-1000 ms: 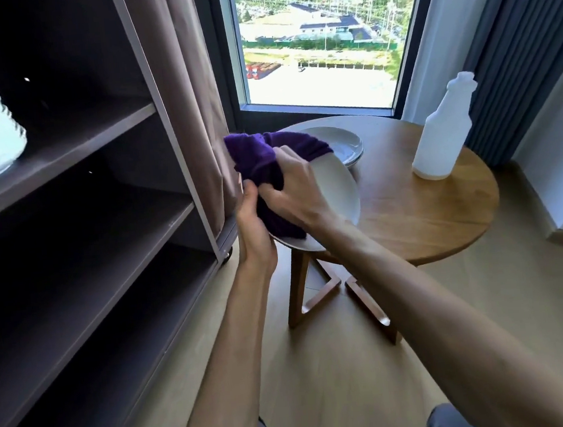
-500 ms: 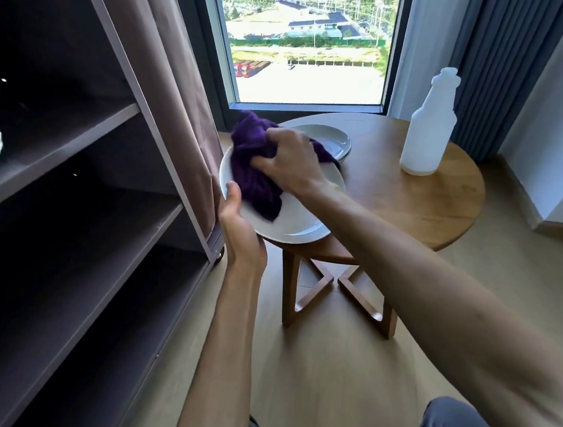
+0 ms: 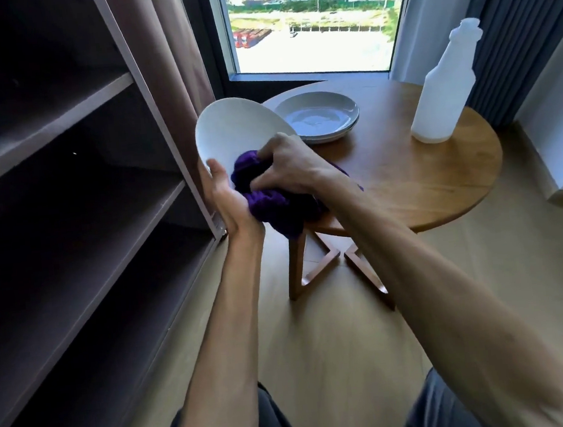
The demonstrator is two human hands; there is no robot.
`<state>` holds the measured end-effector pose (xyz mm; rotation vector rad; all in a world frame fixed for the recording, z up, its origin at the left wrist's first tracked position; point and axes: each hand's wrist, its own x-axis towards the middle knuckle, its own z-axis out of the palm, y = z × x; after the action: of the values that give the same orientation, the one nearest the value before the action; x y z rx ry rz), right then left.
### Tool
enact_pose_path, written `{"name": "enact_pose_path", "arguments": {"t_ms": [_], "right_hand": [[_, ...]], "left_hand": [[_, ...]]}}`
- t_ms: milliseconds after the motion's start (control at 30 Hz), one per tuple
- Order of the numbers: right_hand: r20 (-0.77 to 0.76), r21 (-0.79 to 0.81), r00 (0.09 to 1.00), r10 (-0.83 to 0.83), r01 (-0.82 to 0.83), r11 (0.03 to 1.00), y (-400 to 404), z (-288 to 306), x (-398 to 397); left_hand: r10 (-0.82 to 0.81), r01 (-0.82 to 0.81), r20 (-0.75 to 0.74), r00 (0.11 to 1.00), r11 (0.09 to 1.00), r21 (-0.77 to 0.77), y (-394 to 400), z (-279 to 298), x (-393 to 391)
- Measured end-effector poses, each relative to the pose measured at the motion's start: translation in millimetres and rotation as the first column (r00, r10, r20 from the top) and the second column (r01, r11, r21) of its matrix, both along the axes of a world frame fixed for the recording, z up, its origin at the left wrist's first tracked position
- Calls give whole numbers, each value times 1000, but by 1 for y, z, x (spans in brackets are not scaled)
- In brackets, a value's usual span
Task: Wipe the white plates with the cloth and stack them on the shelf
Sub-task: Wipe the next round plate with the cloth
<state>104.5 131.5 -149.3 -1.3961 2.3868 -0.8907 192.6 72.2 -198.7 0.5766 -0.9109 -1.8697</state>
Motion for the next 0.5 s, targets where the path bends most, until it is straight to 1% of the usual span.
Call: {"name": "enact_pose_path", "arguments": {"t_ms": [33,100,167,233,300,367,433,500], "right_hand": [[14,-79,999,30,-29,996,-6,3,4],[37,-233,999,3,6,972,-22,2,8],[48,-332,994,-100,110,937,-37,-2,7],[49,-379,971,-234,234,895,-46,-1,-1],[13,-372,923,-385,362,855,-49,0,-17],[-9,-330,869,-494,464,822,-42,-5,-32],[-55,-268,829,-556,524,808,-27,-13,-37],[-124,-174,811,-571,549,817,-12,-26,-32]], "left_hand": [[-16,17,19,1000,1000,-26,0,-3,-1],[-5,14,87,996,995,-101,3,-9,-1],[-5,20,97,995,988,-151,8,-7,0],[-14,30,99,995,986,-166,12,-5,-2],[-14,34,111,994,983,-182,14,-5,-3],[11,18,137,991,977,-211,12,-7,-3],[53,-13,150,987,966,-258,9,-10,-2],[103,-58,141,985,955,-290,6,-12,-4]]}}
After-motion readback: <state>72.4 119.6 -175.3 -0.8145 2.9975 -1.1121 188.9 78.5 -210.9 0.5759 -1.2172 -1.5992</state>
